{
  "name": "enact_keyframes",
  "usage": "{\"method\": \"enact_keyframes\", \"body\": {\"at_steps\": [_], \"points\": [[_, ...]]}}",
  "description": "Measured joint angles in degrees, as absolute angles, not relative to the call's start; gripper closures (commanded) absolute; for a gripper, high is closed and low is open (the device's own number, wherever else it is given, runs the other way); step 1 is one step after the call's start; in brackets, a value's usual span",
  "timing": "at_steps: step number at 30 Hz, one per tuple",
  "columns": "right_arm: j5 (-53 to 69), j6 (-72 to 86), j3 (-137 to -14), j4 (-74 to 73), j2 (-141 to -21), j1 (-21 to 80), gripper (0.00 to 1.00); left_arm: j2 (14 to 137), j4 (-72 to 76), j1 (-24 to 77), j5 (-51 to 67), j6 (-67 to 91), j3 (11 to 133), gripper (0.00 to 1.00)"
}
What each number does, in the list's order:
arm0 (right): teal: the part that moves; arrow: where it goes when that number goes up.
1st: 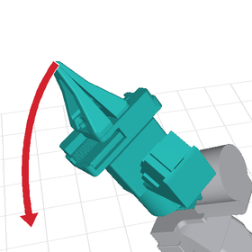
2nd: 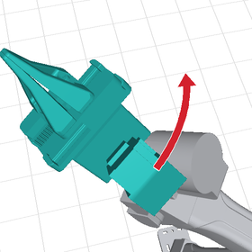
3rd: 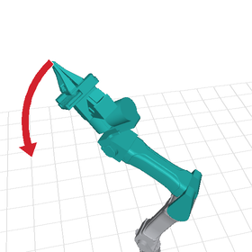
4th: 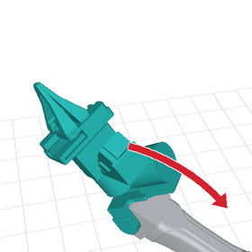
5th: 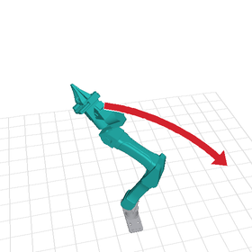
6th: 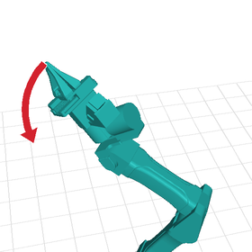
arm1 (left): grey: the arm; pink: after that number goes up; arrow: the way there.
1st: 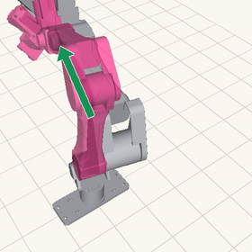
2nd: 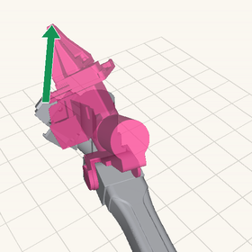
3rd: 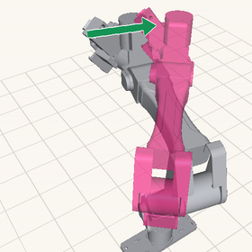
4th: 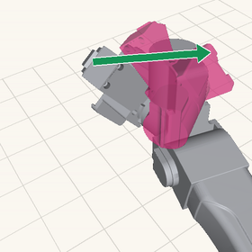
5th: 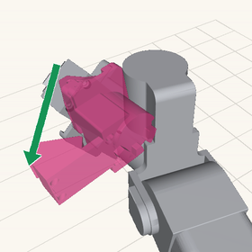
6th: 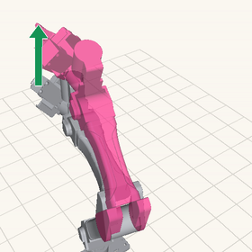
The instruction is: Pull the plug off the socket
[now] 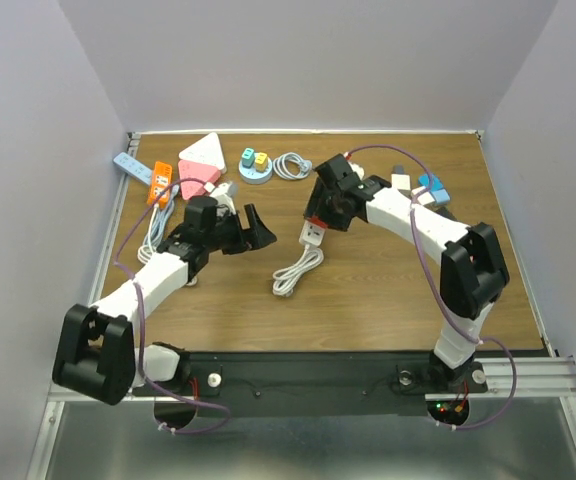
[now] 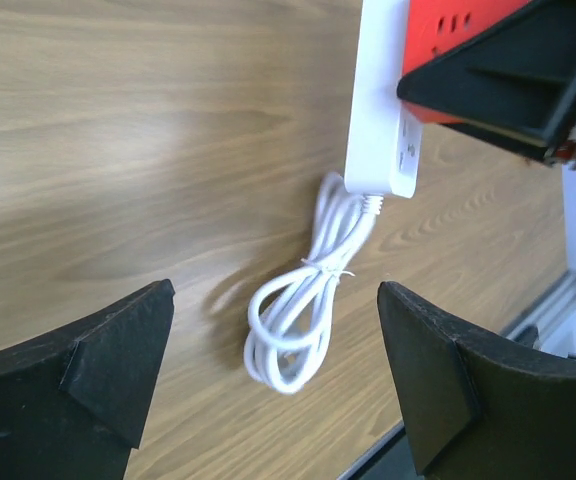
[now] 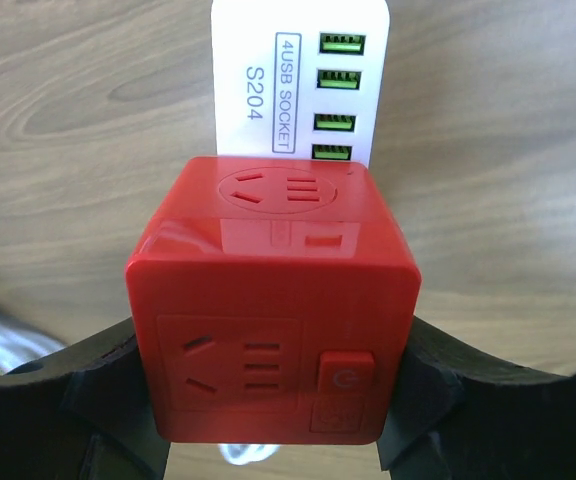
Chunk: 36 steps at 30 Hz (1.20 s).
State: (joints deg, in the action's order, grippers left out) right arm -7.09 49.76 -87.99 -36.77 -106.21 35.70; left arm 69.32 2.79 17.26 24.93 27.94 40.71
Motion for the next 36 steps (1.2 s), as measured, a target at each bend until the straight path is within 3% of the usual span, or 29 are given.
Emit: {"method": "enact_keyframes", "body": {"at_steps": [7, 19, 21, 27, 30, 31, 32, 34, 35, 36], "points": [[-3.8, 55.4, -78.5, -33.6, -100.4, 36.8, 0.99, 78.8, 10.4, 28.5, 23.1, 31.1, 41.2, 0.01], [-1.5, 58.5, -76.9, -32.4, -99.1, 36.9, 0.99, 87.0, 18.5, 33.3, 20.4, 32.4, 44.6, 0.04], [-0.8, 58.8, -76.9, -32.1, -98.9, 36.9, 1.00, 88.0, 19.1, 33.8, 20.3, 32.5, 44.6, 0.20], [1.5, 59.0, -76.9, -32.0, -98.9, 36.9, 0.99, 89.8, 22.2, 34.3, 20.4, 32.6, 44.0, 0.44], [2.9, 59.1, -76.9, -32.1, -98.9, 36.9, 1.00, 89.8, 23.9, 34.3, 20.8, 33.2, 43.4, 0.68], [3.5, 59.0, -76.9, -32.1, -98.7, 36.8, 1.00, 89.8, 24.4, 34.2, 21.0, 33.6, 43.1, 0.86], [3.6, 58.9, -76.9, -32.0, -98.6, 36.8, 0.99, 89.8, 24.8, 34.0, 21.2, 34.0, 43.0, 0.95], [3.7, 59.0, -76.9, -32.1, -98.4, 36.7, 0.83, 89.8, 25.6, 33.7, 21.8, 35.0, 42.8, 1.00], [3.7, 58.8, -76.9, -32.1, -98.2, 36.6, 0.69, 89.8, 26.0, 33.7, 21.9, 35.0, 42.7, 1.00], [3.7, 58.7, -76.9, -32.1, -98.1, 36.6, 0.46, 89.8, 26.2, 33.7, 22.0, 35.0, 42.7, 1.00]]}}
